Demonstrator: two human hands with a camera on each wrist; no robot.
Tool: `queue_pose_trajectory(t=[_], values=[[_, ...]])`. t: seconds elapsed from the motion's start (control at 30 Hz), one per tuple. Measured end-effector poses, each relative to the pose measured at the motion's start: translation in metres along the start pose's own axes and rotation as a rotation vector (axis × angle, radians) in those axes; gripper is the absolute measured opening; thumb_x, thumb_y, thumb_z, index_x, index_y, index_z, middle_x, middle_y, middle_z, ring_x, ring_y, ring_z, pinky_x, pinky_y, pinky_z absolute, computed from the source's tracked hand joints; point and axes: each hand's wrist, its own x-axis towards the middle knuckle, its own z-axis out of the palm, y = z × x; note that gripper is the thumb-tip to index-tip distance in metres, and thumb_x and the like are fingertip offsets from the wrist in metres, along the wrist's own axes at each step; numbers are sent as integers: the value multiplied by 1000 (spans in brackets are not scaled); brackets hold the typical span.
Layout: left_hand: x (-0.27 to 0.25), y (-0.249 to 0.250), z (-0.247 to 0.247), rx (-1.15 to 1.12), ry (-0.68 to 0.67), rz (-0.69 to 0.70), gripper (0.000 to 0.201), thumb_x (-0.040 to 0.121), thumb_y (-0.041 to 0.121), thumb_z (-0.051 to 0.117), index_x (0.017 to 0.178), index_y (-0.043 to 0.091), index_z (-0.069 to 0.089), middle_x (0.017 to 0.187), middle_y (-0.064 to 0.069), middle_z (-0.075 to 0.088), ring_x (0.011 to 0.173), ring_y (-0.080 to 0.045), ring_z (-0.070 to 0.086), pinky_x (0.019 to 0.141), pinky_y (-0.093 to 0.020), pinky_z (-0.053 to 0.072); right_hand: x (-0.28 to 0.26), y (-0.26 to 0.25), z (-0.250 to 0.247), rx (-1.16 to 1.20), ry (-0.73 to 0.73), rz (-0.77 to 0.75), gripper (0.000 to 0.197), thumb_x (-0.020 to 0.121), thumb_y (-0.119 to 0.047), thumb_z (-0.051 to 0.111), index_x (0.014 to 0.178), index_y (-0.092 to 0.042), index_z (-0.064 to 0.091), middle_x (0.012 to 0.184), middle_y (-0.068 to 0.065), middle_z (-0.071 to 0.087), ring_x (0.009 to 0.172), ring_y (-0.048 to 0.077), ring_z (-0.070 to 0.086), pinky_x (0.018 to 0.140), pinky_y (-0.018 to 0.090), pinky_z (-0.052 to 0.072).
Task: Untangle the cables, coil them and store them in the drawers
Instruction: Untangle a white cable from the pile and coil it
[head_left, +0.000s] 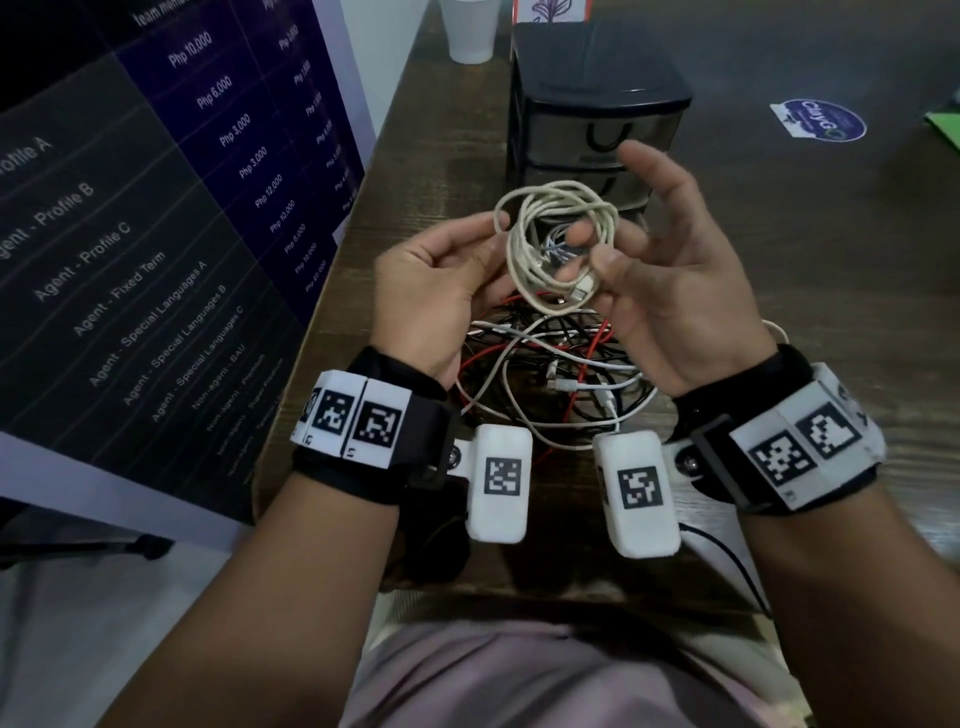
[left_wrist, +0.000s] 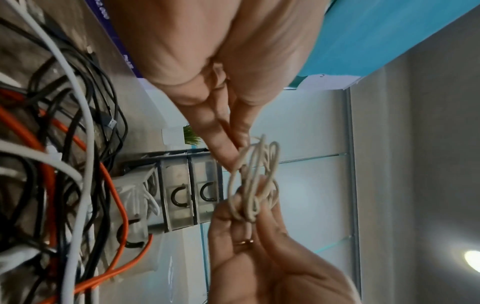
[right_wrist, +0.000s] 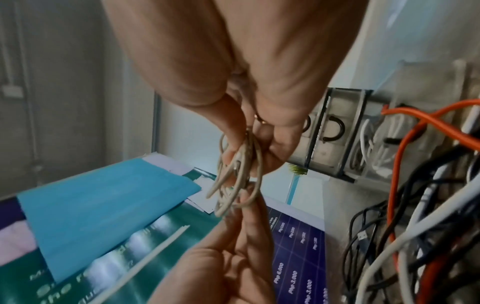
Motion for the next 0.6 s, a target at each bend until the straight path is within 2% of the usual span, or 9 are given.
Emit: queue_pose_trajectory(t=[0.03, 0.13, 0.27, 0.4, 0.47, 0.53, 0.6], values=[[0, 0, 1, -17, -9, -12, 15, 91, -5, 61, 101, 2, 69, 84, -8, 76, 76, -18, 72, 67, -29, 61, 0, 1, 2, -40, 9, -12, 63, 87, 17, 45, 139, -16, 33, 89, 13, 63, 74, 24, 66, 74, 37, 57], [-1, 1, 1, -51, -29, -24, 15, 94, -3, 58, 105, 3, 67, 86, -8, 75, 80, -20, 71, 76, -36, 60, 0, 2, 7, -181, 59, -56, 60, 84, 11, 50, 135, -16, 36, 89, 13, 63, 78, 25, 66, 80, 42, 56], [-3, 2, 0, -55, -54, -28, 15, 95, 1, 56, 106, 6, 66, 89, -8, 75, 80, -19, 71, 74, -35, 59, -1, 5, 7, -344, 109, -77, 55, 88, 10, 53, 132, -20, 41, 93, 10, 68, 95, 23, 68, 85, 42, 55], [-5, 1, 1, 61, -118, 29, 23, 96, -4, 51, 109, 6, 67, 96, -12, 73, 86, -20, 70, 73, -31, 56, -1, 9, 6, -377, 142, -71, 55, 88, 10, 55, 131, -22, 43, 94, 12, 72, 97, 25, 70, 85, 44, 56], [-8, 2, 1, 79, -127, 19, 25, 99, 1, 47, 107, 9, 69, 99, -12, 73, 91, -24, 66, 82, -36, 52, -2, 9, 5, -382, 171, -58, 55, 88, 12, 56, 131, -21, 43, 95, 14, 72, 95, 25, 70, 77, 34, 56], [-12, 4, 2, 81, -123, -8, 25, 101, 17, 47, 107, 12, 71, 102, -11, 72, 94, -27, 63, 87, -43, 46, -2, 8, 5, -412, 207, -58, 56, 88, 14, 57, 131, -19, 42, 96, 15, 72, 94, 23, 71, 71, 24, 53], [-15, 7, 5, 132, -136, -2, 26, 95, 29, 59, 115, 13, 67, 103, -7, 73, 93, -22, 66, 86, -42, 50, -1, 7, 6, -463, 227, -69, 56, 87, 15, 58, 130, -17, 43, 96, 12, 73, 93, 20, 72, 73, 25, 54]])
